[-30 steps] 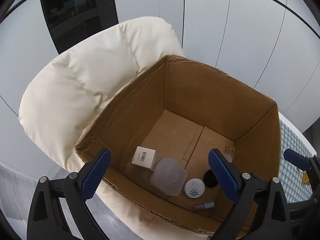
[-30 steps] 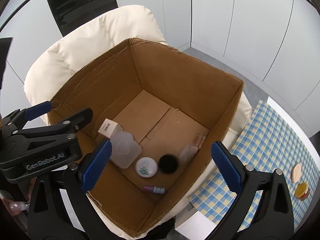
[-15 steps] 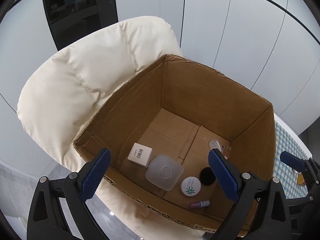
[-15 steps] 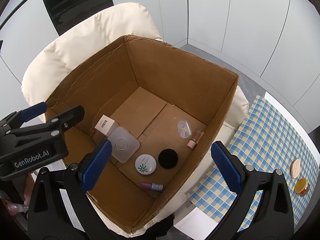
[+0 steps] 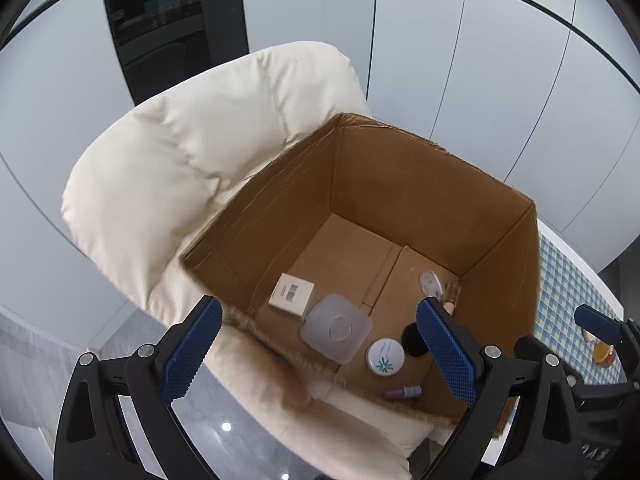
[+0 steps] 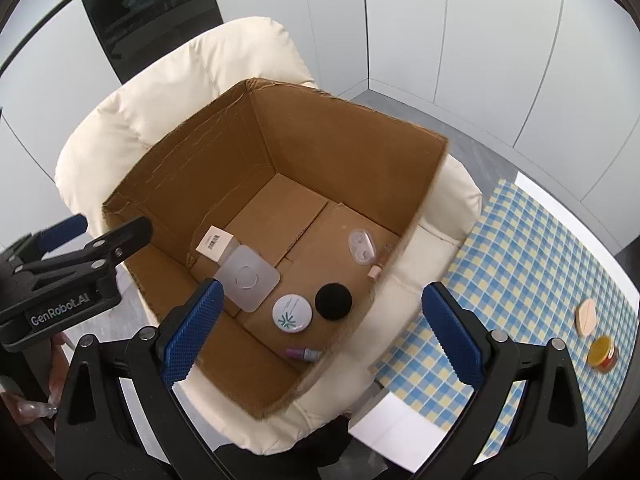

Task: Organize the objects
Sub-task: 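Move both open tools back from the box toward the checkered table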

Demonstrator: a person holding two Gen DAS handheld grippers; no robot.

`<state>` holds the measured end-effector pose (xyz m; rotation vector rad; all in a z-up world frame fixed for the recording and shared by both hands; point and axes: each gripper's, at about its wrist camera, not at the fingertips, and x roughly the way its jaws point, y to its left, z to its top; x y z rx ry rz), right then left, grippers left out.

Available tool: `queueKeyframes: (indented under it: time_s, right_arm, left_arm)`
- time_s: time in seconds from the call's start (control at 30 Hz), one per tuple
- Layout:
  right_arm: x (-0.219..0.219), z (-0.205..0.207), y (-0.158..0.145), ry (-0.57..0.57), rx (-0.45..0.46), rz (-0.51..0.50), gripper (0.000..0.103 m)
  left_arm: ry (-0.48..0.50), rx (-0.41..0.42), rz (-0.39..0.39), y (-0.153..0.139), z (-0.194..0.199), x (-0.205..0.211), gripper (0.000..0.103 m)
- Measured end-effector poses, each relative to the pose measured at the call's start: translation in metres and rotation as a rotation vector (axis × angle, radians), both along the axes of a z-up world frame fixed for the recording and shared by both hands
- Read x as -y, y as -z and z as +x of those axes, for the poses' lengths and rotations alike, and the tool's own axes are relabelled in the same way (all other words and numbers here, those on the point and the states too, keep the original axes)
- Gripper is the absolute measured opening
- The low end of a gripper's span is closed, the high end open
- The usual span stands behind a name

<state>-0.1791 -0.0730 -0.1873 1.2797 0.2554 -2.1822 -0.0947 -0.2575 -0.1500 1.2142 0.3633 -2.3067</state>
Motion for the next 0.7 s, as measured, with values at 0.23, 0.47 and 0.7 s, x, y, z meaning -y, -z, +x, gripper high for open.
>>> queueKeyframes:
  time_s: [0.23,0.47,0.7]
  right_arm:
    - [-0.024,0.028,-0.015,0.018,-0.015,-0.01,0.101]
    - [-0.05,0.066,-0.03,0.025,-0.018,-0.015,0.101]
    - [-0.079,0.105,-0.049,0.046,-0.025,-0.035,0.101]
  left_arm:
    - [0.0,0.016,-0.023,-0.012,0.035,-0.021,0.098]
    - [0.032,0.006,-0.06,-0.031,0.078,-0.051,0.098]
    - [0.067,-0.009,-0.066,-0.047,0.121,-0.08,0.098]
